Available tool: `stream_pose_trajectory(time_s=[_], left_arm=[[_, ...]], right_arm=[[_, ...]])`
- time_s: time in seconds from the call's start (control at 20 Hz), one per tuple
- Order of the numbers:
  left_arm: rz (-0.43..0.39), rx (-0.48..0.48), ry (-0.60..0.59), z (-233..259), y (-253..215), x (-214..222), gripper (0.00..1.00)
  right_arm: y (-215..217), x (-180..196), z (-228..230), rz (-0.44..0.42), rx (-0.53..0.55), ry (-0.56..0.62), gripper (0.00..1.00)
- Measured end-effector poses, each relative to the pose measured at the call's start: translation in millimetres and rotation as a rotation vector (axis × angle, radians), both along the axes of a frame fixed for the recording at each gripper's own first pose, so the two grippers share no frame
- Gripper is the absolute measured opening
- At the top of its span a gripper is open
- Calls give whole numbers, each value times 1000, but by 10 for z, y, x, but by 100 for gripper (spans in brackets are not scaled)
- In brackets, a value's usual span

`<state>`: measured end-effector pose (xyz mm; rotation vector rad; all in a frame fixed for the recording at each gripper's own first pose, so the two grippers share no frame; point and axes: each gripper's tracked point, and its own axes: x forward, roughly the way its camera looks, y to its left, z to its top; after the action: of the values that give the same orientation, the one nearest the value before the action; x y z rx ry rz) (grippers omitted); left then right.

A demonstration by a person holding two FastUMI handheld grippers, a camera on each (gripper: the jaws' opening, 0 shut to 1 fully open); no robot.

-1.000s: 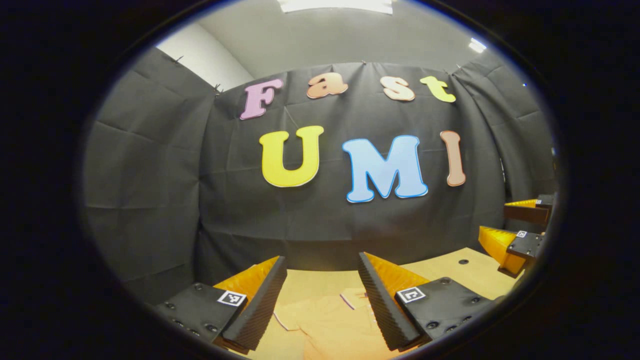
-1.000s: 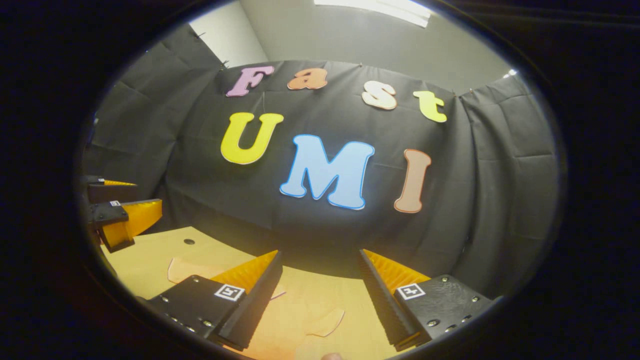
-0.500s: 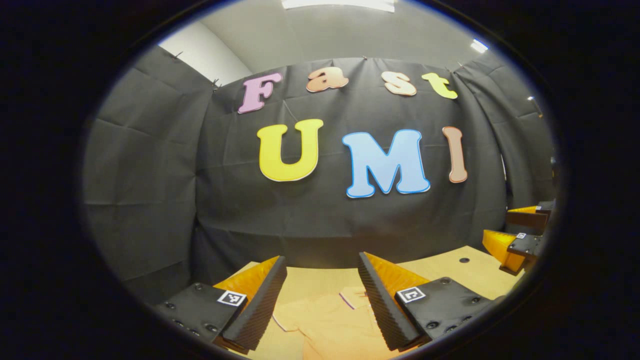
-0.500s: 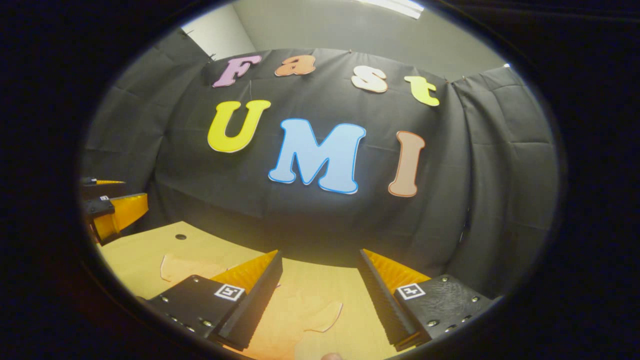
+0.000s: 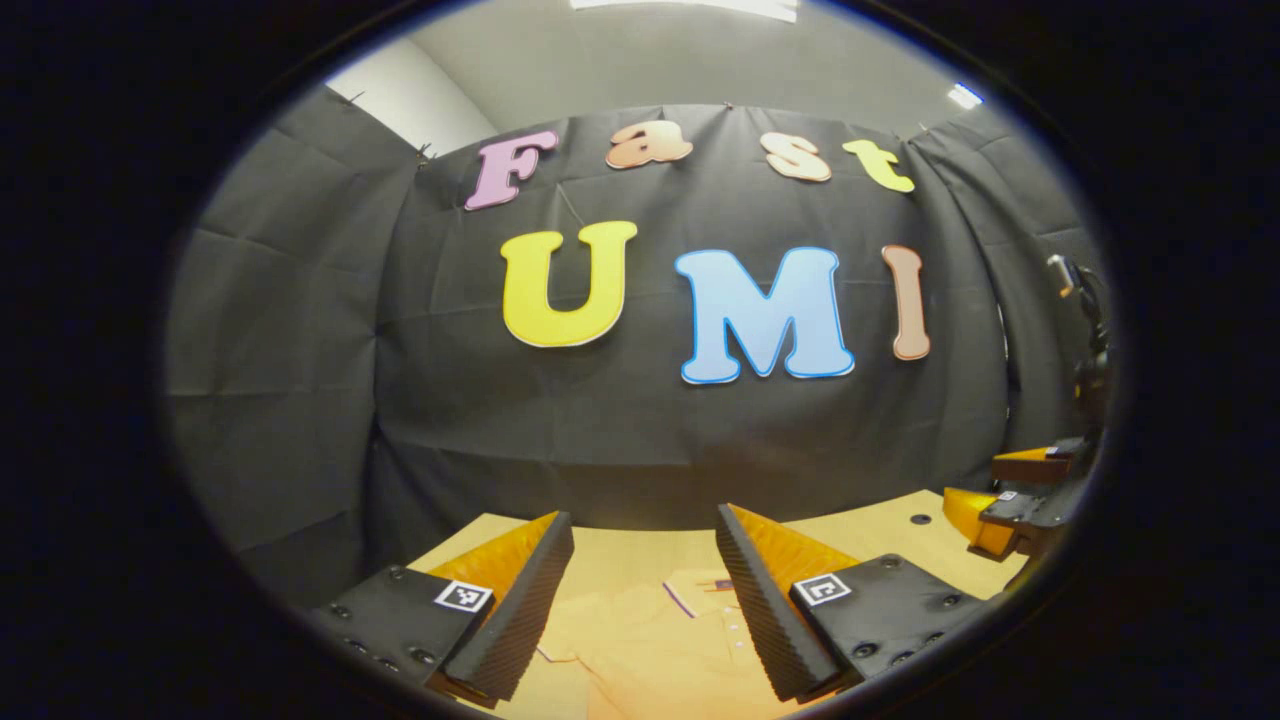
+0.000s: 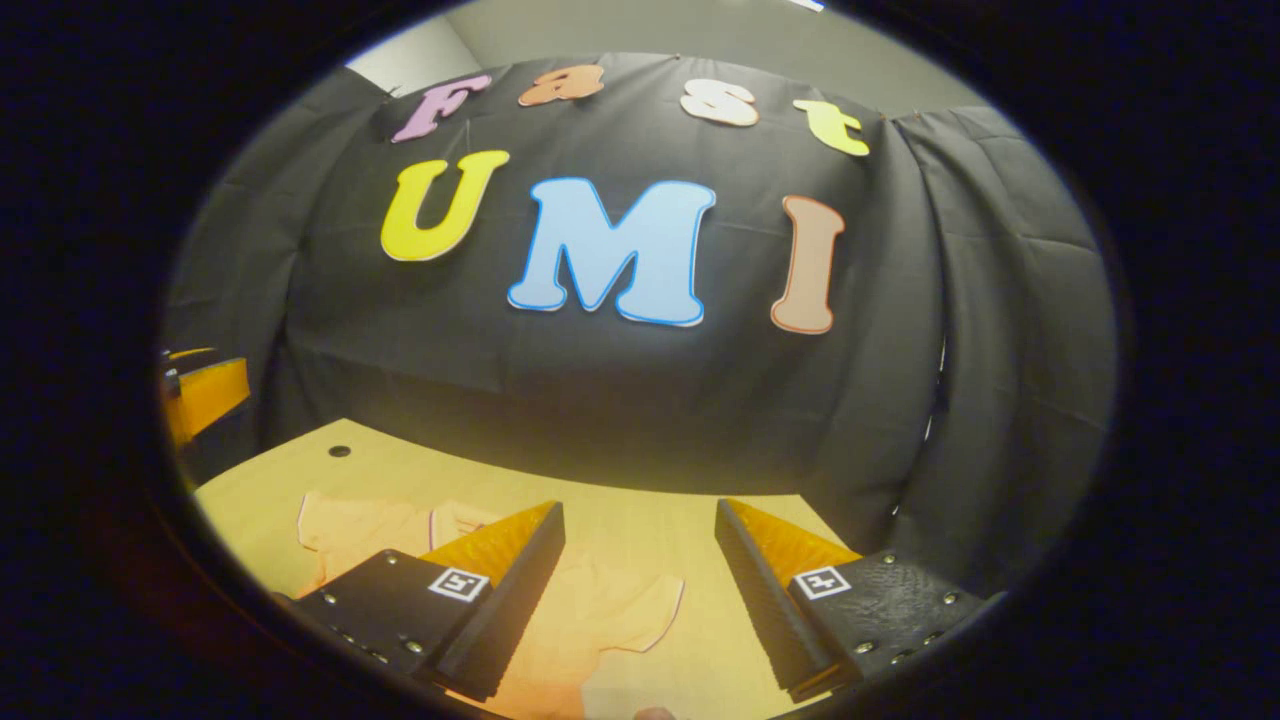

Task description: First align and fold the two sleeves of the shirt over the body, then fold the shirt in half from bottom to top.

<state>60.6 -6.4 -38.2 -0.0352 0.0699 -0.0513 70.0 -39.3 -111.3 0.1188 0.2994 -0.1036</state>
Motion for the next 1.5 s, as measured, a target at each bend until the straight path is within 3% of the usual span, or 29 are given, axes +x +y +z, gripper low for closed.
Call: stream_pose_trajectory(time_s=[0.5,1.0,1.2,1.25,1.4,1.45,1.5], left_arm=[[18,18,49,-200,105,128,96],[21,-9,86,-354,126,47,94],[19,-18,96,-391,100,6,94],[19,-17,96,-383,95,1,94],[16,-17,90,-368,78,-31,95],[15,-18,91,-365,63,-38,95],[14,-18,93,-374,63,-53,96]], right_arm=[[-190,613,-1167,-58,127,258,95],[-174,819,-2241,-103,287,518,95],[-187,812,-2519,-98,288,595,95],[-180,816,-2553,-94,297,606,90],[-230,848,-2607,-103,300,612,88],[-203,833,-2599,-98,318,625,77],[-218,828,-2595,-103,308,623,76]])
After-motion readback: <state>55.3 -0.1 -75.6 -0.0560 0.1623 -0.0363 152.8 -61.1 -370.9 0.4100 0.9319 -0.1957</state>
